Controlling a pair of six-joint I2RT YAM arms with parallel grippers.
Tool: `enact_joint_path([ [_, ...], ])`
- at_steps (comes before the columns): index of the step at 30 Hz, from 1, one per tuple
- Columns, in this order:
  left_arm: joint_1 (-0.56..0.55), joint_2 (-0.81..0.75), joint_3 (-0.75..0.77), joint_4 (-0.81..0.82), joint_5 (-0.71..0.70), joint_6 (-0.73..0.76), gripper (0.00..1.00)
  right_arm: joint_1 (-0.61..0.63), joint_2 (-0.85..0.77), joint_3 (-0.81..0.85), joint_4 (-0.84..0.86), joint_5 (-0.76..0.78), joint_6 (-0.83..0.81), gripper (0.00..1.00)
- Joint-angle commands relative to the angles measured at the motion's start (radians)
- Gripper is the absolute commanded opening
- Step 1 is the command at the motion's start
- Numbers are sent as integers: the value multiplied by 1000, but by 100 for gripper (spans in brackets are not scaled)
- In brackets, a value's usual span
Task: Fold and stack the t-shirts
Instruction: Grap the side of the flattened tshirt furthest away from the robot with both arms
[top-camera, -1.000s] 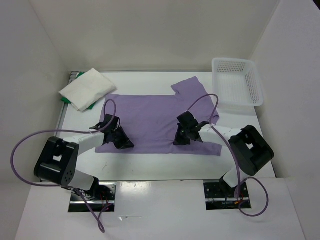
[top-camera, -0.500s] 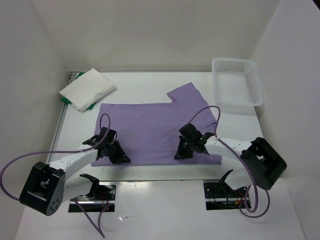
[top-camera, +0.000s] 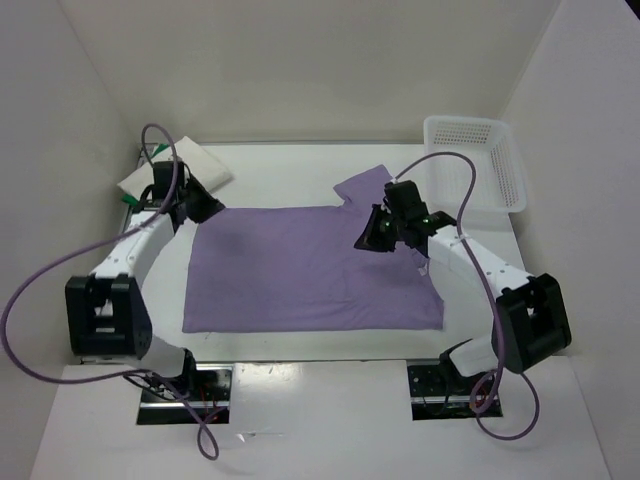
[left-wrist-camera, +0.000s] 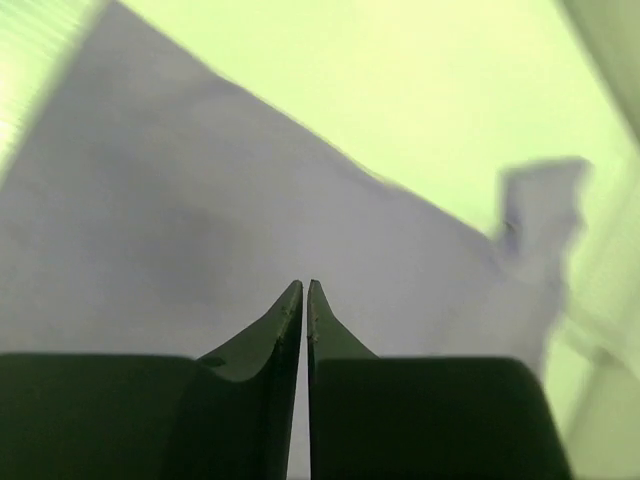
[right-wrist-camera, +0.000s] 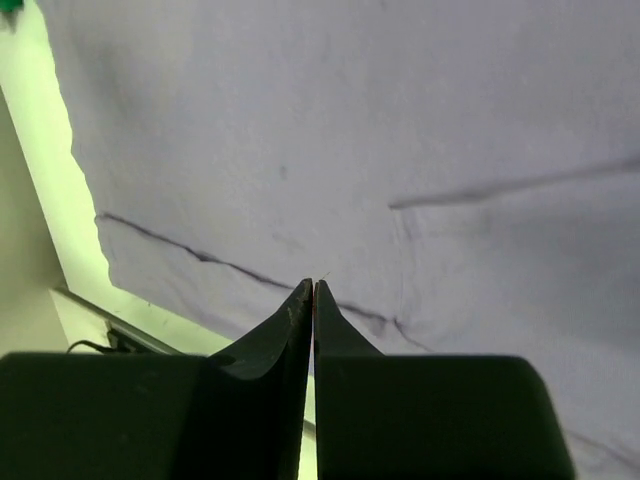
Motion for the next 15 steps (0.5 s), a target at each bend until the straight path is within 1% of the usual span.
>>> enact_joint_path([
  [1,31,152,48,37,-110,81,9,-17,65,52,17,-37,-102,5],
  [2,31,176,74,37,-141,93,8,-26,79,81,17,-37,-111,5],
  [3,31,225,124,48,-185,93,8,-26,91,92,17,-37,-111,4],
  [5,40,271,173,57,-239,131,8,-37,126,105,28,-47,-122,4],
  [6,40,320,193,57,-291,142,15,-37,136,115,28,-57,-131,4],
  [7,40,348,239,57,-308,153,21,-37,146,115,28,-57,-131,4],
  [9,40,423,284,34,-349,185,33,-37,165,124,37,-67,-142,4],
  [10,40,443,304,34,-366,196,43,-37,175,136,37,-67,-142,4],
  [12,49,498,351,24,-391,222,49,-37,186,145,37,-67,-151,4],
  [15,49,567,419,4,-426,257,49,-46,199,167,37,-67,-160,4],
])
